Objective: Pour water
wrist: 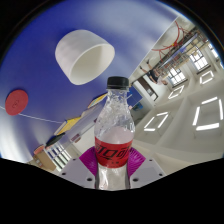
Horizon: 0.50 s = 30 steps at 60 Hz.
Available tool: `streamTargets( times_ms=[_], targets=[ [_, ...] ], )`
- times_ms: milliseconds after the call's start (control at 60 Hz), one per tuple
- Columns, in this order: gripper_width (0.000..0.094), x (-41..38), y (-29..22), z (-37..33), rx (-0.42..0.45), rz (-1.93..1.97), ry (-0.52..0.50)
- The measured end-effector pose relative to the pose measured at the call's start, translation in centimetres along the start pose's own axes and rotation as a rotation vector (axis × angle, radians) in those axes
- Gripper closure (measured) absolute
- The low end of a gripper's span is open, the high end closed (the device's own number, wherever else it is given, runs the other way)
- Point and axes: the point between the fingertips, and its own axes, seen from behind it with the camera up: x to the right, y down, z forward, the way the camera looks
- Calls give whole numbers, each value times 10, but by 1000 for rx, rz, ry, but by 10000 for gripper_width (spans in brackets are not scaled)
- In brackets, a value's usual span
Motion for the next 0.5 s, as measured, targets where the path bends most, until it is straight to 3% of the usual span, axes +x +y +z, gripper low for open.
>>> streamTargets(
  times_ms=[100, 300, 367, 500],
  targets=[
    [598, 15, 15, -3, -33, 158, 37],
    [596, 80, 144, -31, -187, 1034, 155],
    [596, 69, 164, -35, -209, 1351, 142],
    [596, 29, 154, -43, -203, 1899, 68]
  ],
)
